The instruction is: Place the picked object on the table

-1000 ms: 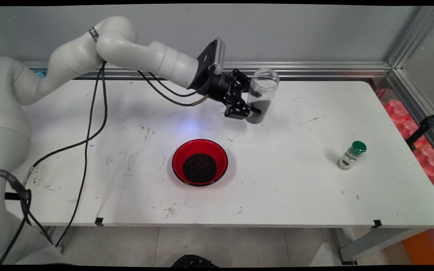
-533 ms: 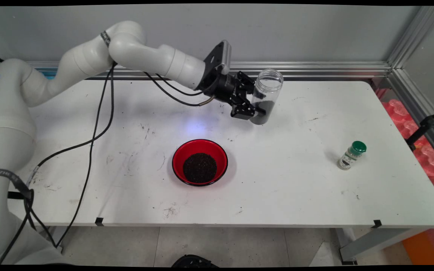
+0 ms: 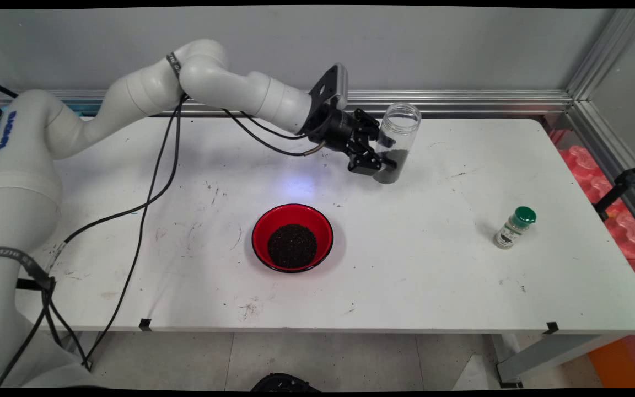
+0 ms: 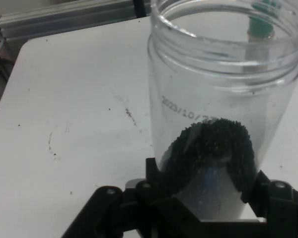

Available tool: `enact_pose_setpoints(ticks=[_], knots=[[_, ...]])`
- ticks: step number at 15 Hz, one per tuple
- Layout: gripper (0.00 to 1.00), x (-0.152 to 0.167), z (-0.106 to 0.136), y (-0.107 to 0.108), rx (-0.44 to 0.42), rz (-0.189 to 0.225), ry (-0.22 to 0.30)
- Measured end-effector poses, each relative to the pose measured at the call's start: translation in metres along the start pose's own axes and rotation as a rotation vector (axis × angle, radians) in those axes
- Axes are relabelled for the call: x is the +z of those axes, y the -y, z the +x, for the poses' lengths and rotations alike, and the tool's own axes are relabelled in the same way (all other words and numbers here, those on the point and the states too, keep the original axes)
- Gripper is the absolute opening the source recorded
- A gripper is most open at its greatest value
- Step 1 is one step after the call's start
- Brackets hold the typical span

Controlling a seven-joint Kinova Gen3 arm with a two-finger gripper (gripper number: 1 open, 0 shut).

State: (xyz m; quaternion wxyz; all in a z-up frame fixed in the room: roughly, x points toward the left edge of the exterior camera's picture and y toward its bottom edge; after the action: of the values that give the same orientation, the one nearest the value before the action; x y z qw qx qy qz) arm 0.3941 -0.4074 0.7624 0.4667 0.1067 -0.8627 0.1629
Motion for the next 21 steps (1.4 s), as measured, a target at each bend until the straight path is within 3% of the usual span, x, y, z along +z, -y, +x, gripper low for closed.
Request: enact_pose_setpoints(ticks=[21], knots=[[0.00, 0.059, -0.035, 0.019, -0.084, -0.035, -0.014]])
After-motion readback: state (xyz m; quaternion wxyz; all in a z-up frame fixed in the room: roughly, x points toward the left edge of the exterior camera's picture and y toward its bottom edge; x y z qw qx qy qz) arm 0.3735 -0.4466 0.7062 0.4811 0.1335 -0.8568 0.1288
